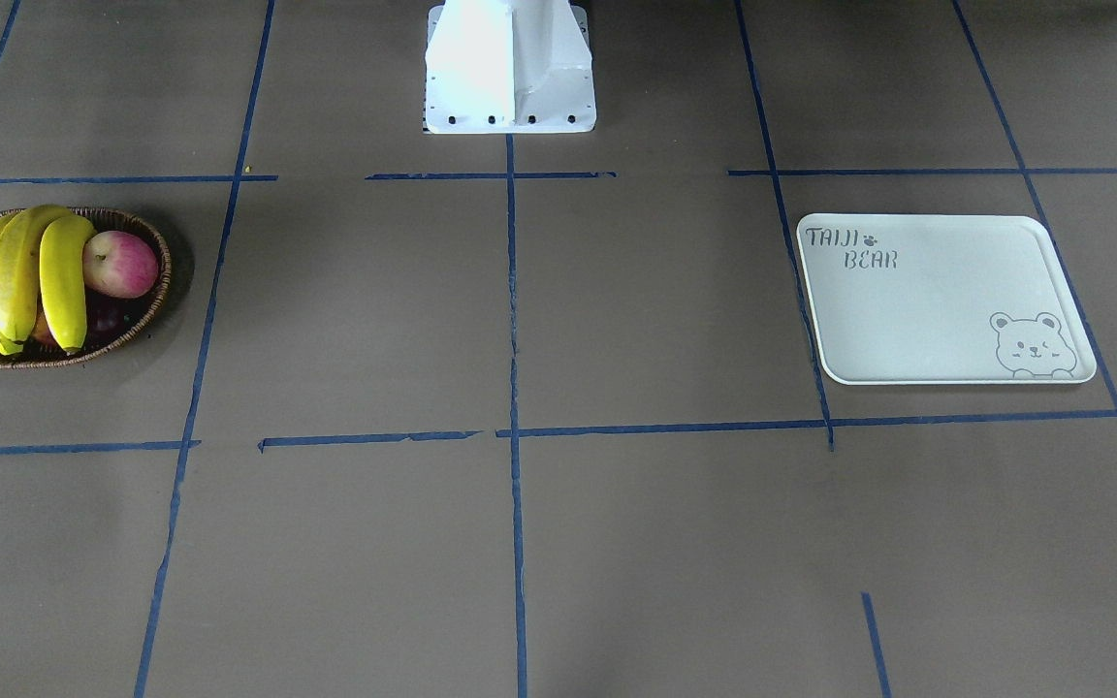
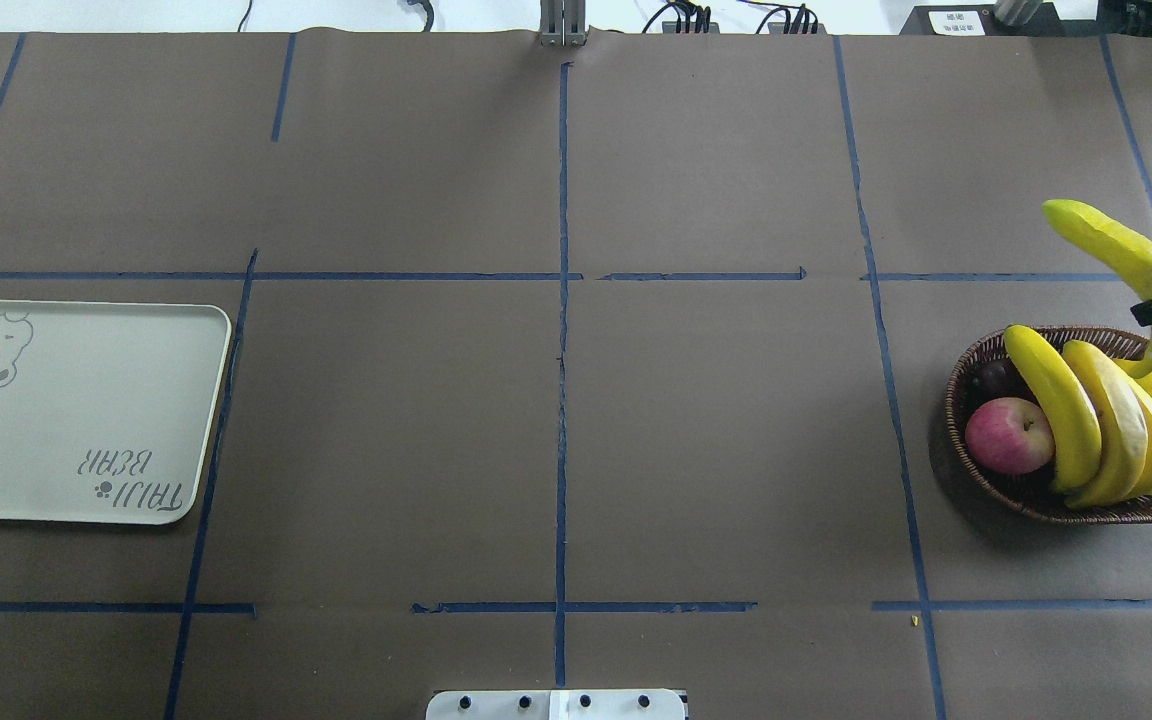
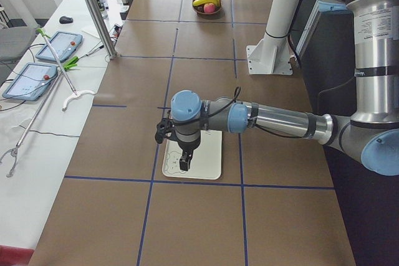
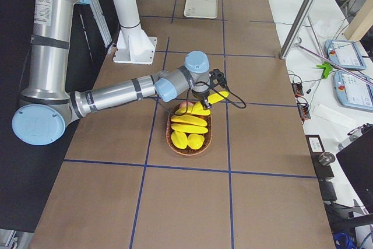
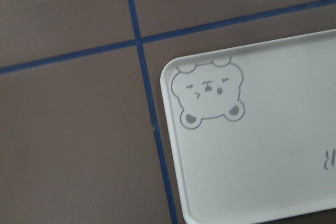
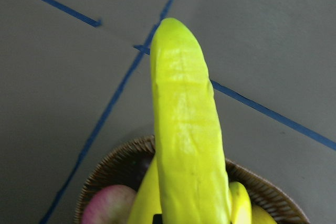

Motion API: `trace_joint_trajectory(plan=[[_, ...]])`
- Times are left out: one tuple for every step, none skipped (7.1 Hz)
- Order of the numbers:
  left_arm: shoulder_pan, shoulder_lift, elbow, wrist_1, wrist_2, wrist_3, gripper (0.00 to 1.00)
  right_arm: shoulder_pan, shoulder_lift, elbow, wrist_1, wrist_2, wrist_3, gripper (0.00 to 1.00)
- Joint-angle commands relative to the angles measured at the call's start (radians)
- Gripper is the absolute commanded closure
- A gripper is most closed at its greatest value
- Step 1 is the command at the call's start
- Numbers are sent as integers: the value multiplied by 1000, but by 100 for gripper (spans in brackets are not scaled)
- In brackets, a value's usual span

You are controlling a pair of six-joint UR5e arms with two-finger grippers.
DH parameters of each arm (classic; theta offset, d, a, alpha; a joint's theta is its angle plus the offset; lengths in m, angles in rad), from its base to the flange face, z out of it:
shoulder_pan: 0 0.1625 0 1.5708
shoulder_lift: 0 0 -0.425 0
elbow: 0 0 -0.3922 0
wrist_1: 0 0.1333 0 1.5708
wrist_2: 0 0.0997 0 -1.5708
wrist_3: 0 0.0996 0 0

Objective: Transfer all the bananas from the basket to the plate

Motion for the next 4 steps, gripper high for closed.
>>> trace_joint_trajectory(plan=[[6,-44,-4,-18,-113,-150,0,-87,131,12,26,64,224,100],[14,-55,-6,-71,-125,-252,0,-147,201,14,64,41,417,99],[78,-57,-7,-169,-154,-380,0,-240,278,16,70,-55,558,99],[153,-58,-39,-308,-142,-576,0,-317,349,16,71,-138,684,99]])
